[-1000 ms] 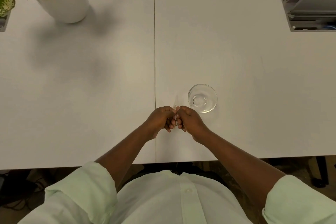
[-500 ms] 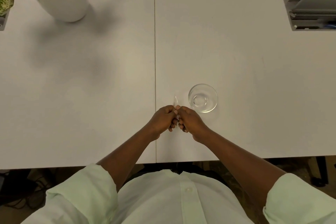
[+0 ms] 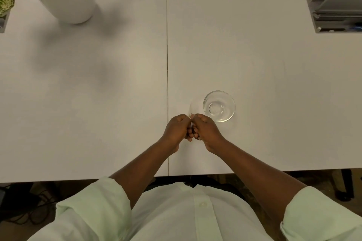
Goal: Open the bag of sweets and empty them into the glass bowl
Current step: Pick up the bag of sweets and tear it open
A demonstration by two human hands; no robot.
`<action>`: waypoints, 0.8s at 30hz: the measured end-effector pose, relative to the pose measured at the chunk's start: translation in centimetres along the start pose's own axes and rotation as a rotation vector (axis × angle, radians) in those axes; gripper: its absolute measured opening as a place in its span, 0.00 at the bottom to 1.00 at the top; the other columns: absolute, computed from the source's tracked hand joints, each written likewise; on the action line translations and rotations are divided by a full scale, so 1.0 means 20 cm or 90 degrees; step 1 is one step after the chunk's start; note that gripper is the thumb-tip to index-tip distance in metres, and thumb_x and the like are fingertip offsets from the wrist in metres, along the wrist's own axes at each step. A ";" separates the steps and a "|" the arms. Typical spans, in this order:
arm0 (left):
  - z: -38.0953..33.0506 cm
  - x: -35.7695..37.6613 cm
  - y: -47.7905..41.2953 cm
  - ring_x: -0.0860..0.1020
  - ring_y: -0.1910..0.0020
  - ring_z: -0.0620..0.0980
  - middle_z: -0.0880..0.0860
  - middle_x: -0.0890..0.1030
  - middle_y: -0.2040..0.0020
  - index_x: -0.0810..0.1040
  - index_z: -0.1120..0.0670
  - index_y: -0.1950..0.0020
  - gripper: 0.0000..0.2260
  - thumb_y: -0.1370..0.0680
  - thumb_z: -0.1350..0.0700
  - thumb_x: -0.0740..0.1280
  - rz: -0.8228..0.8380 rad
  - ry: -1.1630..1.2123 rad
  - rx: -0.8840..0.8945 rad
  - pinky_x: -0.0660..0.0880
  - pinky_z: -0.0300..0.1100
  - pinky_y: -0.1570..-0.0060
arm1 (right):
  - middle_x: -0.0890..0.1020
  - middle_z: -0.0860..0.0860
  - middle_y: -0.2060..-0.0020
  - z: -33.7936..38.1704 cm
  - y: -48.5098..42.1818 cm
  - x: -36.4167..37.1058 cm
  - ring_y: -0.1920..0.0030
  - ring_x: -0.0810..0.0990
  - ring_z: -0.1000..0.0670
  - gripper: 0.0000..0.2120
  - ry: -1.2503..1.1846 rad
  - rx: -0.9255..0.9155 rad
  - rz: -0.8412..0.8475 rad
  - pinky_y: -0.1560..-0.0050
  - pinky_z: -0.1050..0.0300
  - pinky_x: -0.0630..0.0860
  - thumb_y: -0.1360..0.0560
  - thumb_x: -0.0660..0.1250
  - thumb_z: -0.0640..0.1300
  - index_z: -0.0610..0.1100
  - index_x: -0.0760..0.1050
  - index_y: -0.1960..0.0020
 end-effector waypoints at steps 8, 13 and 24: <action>0.01 0.03 0.01 0.74 0.73 0.52 0.55 0.76 0.73 0.72 0.58 0.66 0.12 0.22 0.64 0.59 -0.044 0.066 -0.017 0.75 0.44 0.69 | 0.72 0.47 0.73 0.00 -0.01 -0.01 0.77 0.71 0.55 0.15 -0.018 0.004 -0.019 0.72 0.61 0.73 0.16 0.59 0.44 0.41 0.71 0.60; 0.02 0.04 0.02 0.75 0.72 0.52 0.54 0.77 0.73 0.73 0.58 0.64 0.12 0.21 0.62 0.59 -0.044 0.070 -0.009 0.76 0.45 0.68 | 0.73 0.46 0.72 -0.01 -0.01 -0.01 0.76 0.71 0.54 0.15 -0.032 0.007 -0.027 0.71 0.60 0.72 0.16 0.59 0.46 0.41 0.71 0.60; -0.02 -0.05 -0.04 0.78 0.67 0.50 0.56 0.80 0.64 0.79 0.62 0.51 0.12 0.18 0.57 0.58 0.120 -0.159 0.028 0.76 0.43 0.67 | 0.72 0.53 0.75 -0.01 0.00 -0.03 0.74 0.69 0.54 0.24 0.092 0.047 0.111 0.72 0.61 0.64 0.19 0.60 0.62 0.44 0.74 0.61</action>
Point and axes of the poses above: each hand's wrist, its own y-axis away from the middle knuckle, its own x-axis out of the palm, z = x × y, the point moved 4 cm from there along -y, towards the middle knuckle
